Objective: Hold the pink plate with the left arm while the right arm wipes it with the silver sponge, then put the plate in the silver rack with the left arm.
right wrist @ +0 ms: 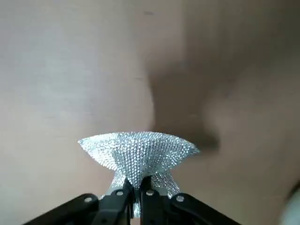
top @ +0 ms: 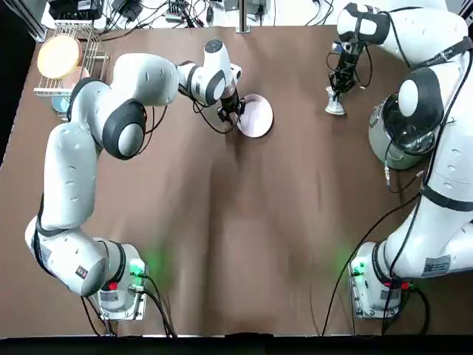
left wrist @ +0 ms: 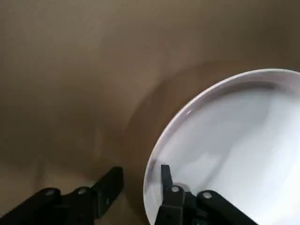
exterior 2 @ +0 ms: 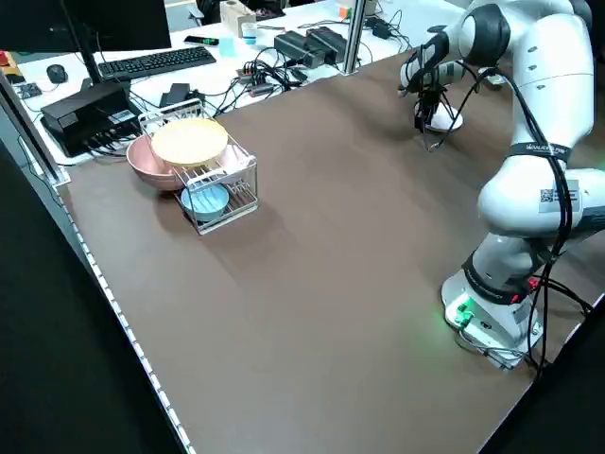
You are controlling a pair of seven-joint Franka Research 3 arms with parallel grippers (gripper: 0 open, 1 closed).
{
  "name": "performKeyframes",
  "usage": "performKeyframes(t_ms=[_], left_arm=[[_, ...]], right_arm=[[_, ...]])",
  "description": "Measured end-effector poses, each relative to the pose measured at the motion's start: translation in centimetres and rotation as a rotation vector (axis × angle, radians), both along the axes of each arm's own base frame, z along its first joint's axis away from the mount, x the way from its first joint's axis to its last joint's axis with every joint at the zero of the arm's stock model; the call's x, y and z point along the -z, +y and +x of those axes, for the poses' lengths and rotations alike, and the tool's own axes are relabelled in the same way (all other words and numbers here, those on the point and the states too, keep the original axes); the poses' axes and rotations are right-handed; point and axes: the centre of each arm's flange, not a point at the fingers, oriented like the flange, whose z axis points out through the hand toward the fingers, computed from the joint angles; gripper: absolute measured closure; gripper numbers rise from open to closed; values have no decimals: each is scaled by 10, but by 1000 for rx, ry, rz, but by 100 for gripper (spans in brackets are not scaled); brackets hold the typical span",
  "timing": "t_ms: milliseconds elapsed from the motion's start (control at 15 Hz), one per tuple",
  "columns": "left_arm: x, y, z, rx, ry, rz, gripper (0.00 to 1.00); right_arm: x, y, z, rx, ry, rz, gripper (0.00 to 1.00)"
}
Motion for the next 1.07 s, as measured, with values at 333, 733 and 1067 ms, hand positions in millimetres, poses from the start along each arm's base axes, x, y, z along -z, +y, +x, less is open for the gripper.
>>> performKeyframes(t_ms=[333, 733, 1067], left_arm=[[-1, 0, 0, 0, -1, -1, 60], [-6, -4, 2, 1, -12, -9, 93], [-10, -13, -2, 10, -21, -17, 97]], right_arm=[[-21, 71, 4, 102, -4, 149, 93], [-29, 183, -23, 161, 58, 171, 93], [-34, 251, -32, 179, -54, 234, 93]])
